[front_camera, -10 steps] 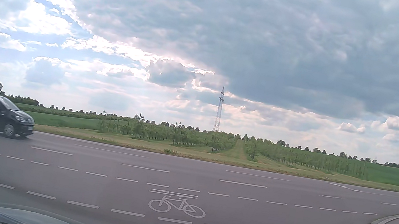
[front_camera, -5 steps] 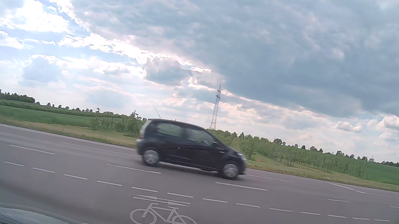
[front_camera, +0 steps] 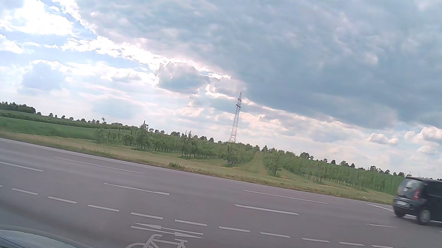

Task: Follow the waypoints while adhering to traffic rules and regulations

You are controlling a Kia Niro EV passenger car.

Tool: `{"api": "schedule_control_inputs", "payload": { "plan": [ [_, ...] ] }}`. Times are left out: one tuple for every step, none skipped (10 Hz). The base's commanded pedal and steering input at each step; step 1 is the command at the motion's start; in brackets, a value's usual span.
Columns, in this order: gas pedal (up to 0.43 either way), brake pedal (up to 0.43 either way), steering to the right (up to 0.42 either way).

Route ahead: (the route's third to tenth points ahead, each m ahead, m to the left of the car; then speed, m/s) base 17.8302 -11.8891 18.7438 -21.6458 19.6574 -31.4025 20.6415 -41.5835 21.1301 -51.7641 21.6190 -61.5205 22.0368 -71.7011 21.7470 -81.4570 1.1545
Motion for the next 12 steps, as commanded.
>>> {"api": "schedule_control_inputs", "payload": {
  "plan": [
    [0.000, 0.189, 0.049],
    [0.000, 0.171, 0.049],
    [0.000, 0.159, 0.049],
    [0.000, 0.152, 0.049],
    [0.000, 0.152, 0.049],
    [0.000, 0.128, 0.049],
    [0.000, 0.024, 0.049],
    [0.000, 0.030, 0.049],
    [0.000, 0.024, 0.049],
    [0.000, 0.030, 0.053],
    [0.000, 0.024, 0.056],
    [0.000, 0.024, 0.060]
  ]
}}
